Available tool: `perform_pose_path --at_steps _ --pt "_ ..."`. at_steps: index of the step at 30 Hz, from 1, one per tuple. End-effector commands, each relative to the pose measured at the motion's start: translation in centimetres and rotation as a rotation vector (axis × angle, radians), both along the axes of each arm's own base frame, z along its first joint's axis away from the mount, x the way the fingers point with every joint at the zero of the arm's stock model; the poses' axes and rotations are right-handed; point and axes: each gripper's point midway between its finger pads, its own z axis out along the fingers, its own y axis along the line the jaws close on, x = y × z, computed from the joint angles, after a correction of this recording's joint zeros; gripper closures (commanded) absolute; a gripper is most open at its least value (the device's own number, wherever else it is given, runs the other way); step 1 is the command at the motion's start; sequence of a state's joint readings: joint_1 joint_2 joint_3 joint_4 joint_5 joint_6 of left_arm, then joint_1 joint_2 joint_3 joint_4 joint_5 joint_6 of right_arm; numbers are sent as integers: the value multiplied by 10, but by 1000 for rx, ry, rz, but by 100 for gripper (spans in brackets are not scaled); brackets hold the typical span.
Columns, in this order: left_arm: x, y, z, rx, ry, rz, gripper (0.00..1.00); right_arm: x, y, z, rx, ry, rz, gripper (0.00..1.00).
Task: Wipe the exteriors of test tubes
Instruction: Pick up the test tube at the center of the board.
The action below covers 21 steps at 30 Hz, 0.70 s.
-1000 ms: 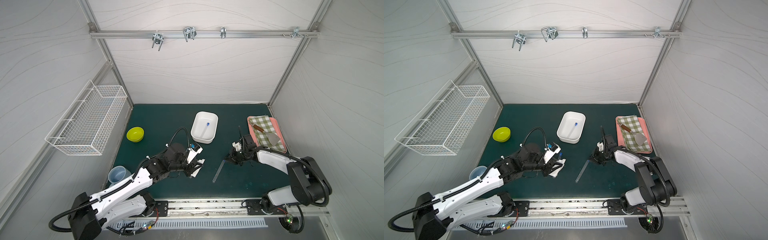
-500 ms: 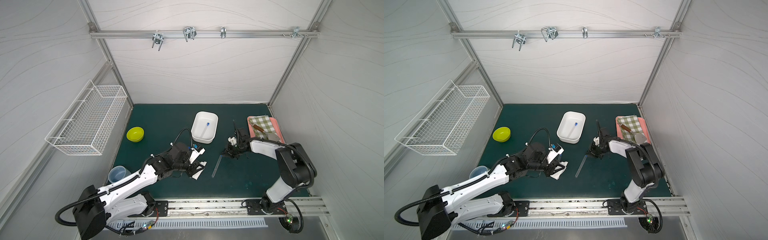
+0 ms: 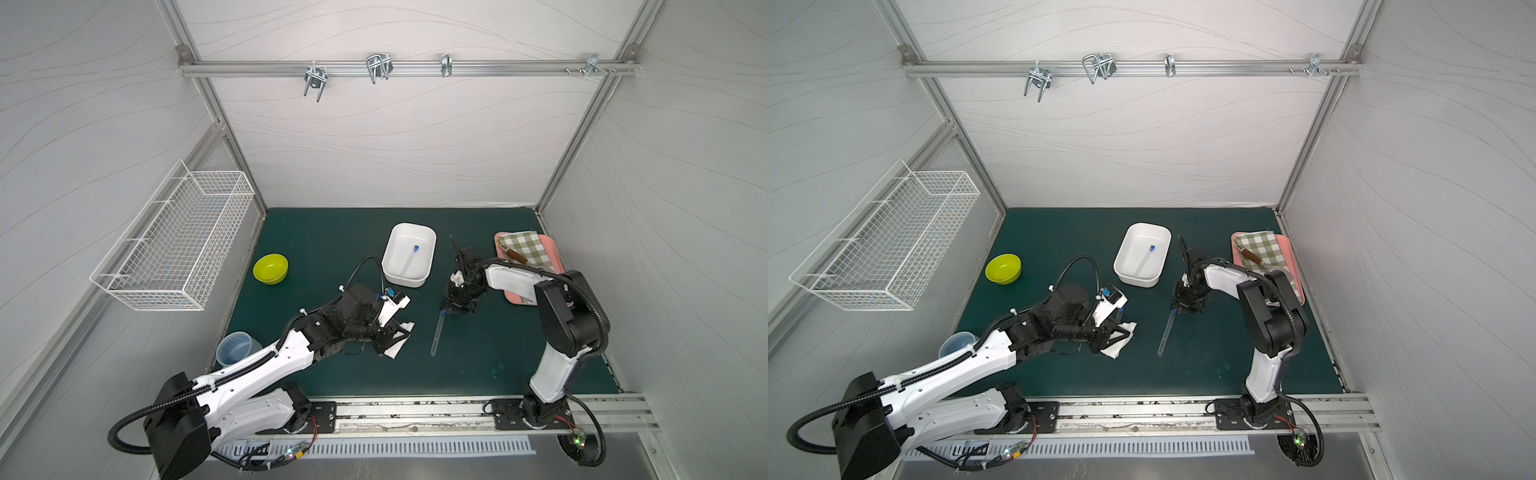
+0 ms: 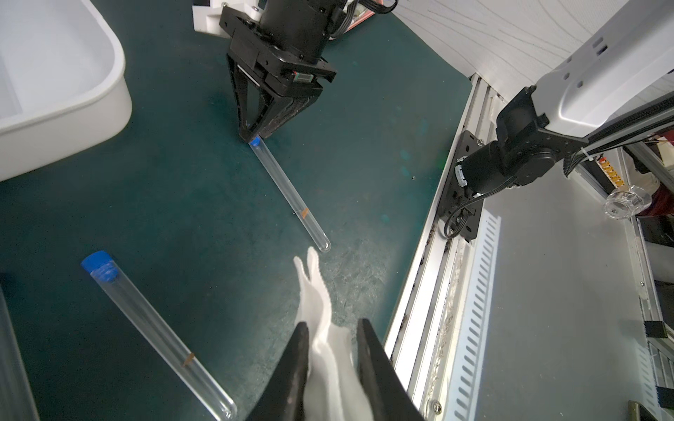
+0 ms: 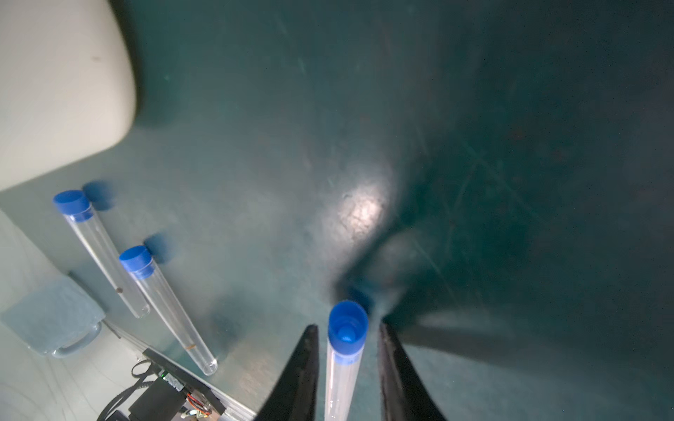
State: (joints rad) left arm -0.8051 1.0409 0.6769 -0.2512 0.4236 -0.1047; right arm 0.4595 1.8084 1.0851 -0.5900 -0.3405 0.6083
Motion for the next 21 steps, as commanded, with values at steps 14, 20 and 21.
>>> perform_pose_path --at_steps 14,20,21 --pt "0 -2 39 -105 -132 -36 74 -22 -3 23 -326 20 99 54" --pt "-2 -1 42 -119 -149 -40 73 -28 3 13 -373 44 116 54" --pt "-3 -1 41 -119 -146 -42 73 -28 5 12 -375 48 116 55"
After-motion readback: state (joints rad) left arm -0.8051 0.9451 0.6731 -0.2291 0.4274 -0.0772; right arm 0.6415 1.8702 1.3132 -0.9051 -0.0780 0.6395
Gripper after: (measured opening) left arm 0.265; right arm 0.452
